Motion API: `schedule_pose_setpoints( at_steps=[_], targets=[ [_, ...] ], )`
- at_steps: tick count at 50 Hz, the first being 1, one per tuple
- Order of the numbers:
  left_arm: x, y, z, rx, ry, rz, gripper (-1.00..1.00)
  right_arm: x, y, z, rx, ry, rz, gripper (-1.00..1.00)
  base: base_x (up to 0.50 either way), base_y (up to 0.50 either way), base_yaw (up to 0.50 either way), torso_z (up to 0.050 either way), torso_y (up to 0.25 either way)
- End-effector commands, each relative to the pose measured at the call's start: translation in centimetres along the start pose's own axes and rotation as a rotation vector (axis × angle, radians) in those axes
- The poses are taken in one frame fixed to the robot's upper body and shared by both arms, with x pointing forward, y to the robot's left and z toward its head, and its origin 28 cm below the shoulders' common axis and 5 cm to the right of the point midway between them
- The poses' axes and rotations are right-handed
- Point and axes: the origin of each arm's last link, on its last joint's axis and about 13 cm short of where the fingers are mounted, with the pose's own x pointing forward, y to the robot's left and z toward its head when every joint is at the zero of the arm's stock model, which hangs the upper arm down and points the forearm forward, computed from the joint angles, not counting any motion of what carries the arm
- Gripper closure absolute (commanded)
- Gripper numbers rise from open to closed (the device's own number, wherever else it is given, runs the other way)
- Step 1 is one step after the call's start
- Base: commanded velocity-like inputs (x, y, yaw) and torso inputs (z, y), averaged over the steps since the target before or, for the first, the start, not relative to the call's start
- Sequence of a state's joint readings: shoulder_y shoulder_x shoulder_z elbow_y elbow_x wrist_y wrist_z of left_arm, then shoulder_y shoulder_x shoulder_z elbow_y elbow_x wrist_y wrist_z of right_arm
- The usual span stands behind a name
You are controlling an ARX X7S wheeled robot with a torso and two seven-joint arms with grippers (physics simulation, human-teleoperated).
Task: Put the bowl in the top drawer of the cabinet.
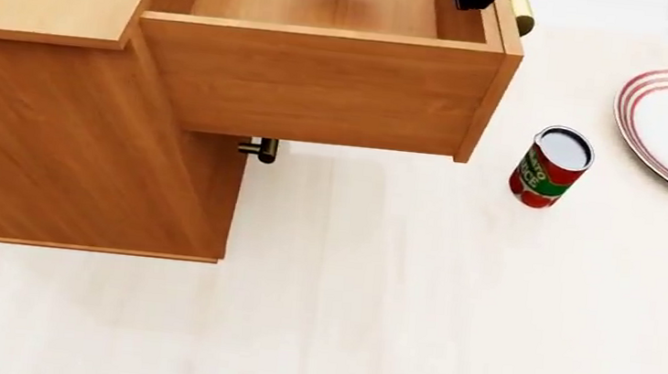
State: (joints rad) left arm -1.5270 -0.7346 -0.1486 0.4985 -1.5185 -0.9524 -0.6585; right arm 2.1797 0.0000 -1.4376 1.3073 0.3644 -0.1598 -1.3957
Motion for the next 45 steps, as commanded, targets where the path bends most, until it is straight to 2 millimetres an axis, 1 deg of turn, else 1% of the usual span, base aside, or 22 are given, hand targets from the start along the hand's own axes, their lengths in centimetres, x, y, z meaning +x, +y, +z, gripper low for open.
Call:
schedule_pose_setpoints(
  at_steps=[1,13,23,36,45],
  targets=[
    [0.0,0.0,0.0,-0.008,-0.001,0.004,-1.00,-0.2,-0.1,0.2,-0.002,-0.022,-0.007,-1.00,0.00,0.00,0.00,0.000,0.000],
    [0.0,0.0,0.0,-0.009,-0.002,-0.001,-1.00,-0.7,-0.2,0.3,-0.002,-0.021,-0.027,-1.00,0.00,0.00,0.00,0.000,0.000],
    [0.0,0.0,0.0,-0.013,0.006,-0.004,-1.00,-1.6,-0.4,0.7,0.010,-0.033,-0.044,-1.00,0.00,0.00,0.00,0.000,0.000],
    [0.0,0.0,0.0,-0.030,0.009,-0.010,-1.00,-3.6,-0.7,1.2,0.017,-0.049,-0.086,-1.00,0.00,0.00,0.00,-0.002,0.135],
    [0.0,0.0,0.0,-0.045,0.012,-0.017,-1.00,-5.2,-0.6,0.9,0.035,-0.084,-0.135,-1.00,0.00,0.00,0.00,-0.003,0.137]
  ],
)
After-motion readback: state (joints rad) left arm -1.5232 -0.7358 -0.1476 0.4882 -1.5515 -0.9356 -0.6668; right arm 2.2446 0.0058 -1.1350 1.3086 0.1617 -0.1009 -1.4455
